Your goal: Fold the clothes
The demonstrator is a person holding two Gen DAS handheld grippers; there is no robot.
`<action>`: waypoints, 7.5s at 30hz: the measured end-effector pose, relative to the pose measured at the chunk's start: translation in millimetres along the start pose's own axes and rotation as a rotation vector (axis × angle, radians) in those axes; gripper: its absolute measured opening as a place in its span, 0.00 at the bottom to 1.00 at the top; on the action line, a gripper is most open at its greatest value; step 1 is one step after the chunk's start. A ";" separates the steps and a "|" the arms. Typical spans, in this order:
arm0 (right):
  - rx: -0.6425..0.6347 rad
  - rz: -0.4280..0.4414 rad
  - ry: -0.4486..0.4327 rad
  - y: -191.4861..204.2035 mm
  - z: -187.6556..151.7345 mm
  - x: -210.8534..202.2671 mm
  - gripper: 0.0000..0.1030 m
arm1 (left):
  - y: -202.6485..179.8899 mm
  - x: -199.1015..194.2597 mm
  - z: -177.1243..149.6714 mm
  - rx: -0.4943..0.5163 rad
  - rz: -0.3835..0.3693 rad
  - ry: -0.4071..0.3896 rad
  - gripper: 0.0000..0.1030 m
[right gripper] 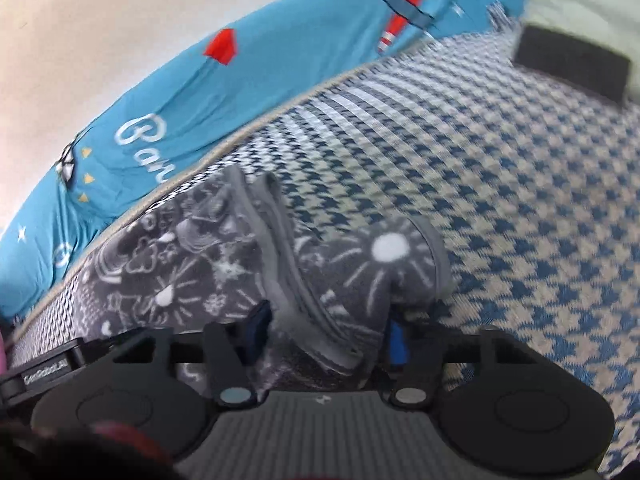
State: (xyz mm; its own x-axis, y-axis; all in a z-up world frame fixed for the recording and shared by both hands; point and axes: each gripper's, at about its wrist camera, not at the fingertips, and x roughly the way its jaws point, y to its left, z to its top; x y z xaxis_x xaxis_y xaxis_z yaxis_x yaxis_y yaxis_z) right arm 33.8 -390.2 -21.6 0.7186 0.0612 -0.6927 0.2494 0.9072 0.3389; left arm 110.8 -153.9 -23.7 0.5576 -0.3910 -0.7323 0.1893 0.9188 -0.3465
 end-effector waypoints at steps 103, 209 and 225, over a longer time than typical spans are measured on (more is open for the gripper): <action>-0.411 0.452 -0.065 280.6 -89.6 -0.1 0.34 | 186.0 -211.6 -15.4 -0.148 0.612 -0.340 0.57; -0.739 0.759 0.114 427.1 -167.8 16.9 0.45 | 354.7 -300.4 -62.4 -0.513 0.882 -0.418 1.00; -0.804 0.748 0.115 434.8 -180.9 22.9 0.45 | 366.4 -276.7 -69.3 -0.554 0.874 -0.320 1.00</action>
State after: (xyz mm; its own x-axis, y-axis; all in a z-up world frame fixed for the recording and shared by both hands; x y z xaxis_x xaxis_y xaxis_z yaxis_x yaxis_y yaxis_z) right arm 41.3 81.0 -5.3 0.4369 0.7077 -0.5552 -0.7480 0.6287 0.2128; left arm -30.1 287.2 11.3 0.5222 0.4936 -0.6955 -0.7232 0.6885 -0.0543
